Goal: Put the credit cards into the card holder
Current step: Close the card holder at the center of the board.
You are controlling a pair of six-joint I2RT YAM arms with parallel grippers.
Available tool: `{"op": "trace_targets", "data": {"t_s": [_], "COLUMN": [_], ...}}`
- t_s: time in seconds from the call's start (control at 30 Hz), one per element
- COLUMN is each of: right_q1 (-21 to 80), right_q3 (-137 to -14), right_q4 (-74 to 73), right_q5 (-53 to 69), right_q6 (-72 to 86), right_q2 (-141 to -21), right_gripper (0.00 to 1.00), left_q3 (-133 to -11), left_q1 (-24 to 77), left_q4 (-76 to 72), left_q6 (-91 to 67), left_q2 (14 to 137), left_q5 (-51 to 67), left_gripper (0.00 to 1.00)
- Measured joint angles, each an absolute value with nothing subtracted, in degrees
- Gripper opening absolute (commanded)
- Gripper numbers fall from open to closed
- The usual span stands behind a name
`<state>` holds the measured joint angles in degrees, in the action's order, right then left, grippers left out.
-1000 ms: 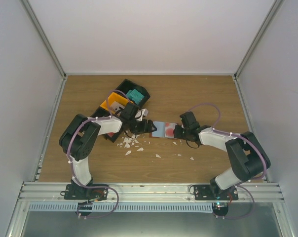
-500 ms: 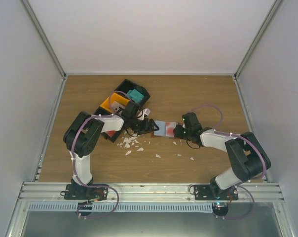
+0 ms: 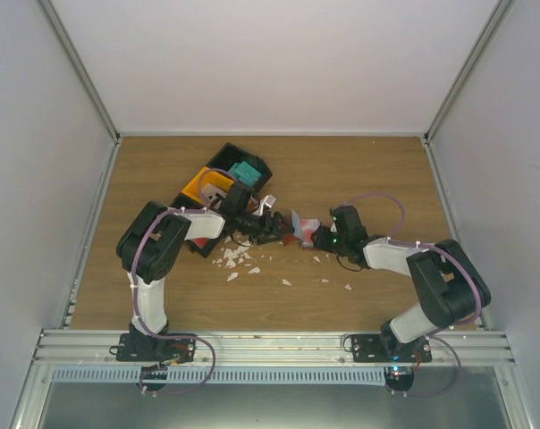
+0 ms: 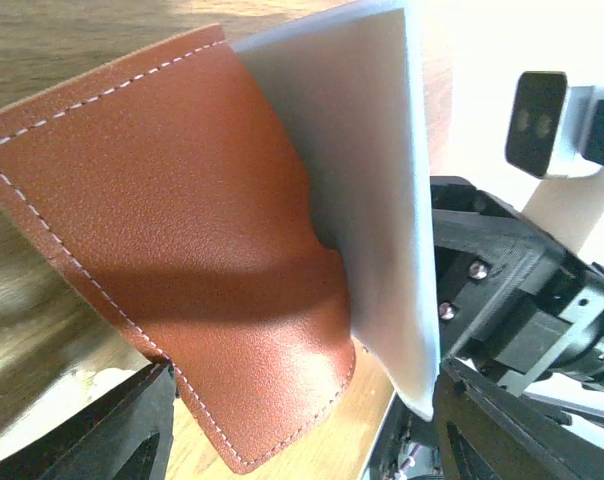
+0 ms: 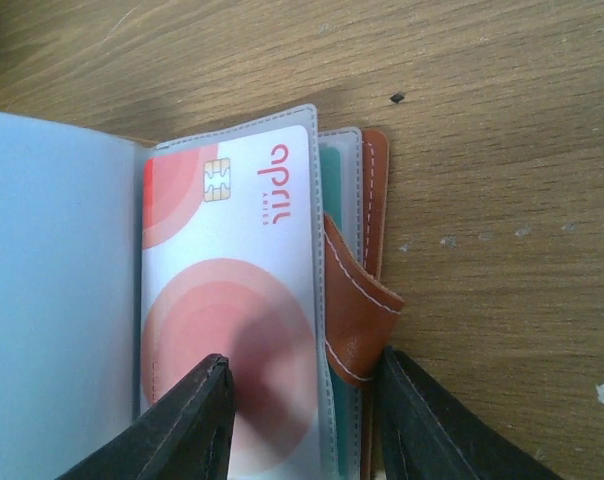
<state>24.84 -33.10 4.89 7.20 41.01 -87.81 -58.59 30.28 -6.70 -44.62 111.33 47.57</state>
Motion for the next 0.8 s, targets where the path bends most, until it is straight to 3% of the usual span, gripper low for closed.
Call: {"op": "trace_targets", "data": {"t_s": [0.8], "right_q1": [24.8], "right_q3": [-32.9], "right_q4": [7.8], "right_q5": [8.9], "right_q6": [41.3], "right_q2": [-89.2], "right_gripper": [0.41], "left_q3": [-58.5], "left_q1": [30.3], "left_q4": [-26.7], "left_q6": [-55.8], "left_q2": [114.9], "left_q5": [54.5], "left_gripper": [0.8]}}
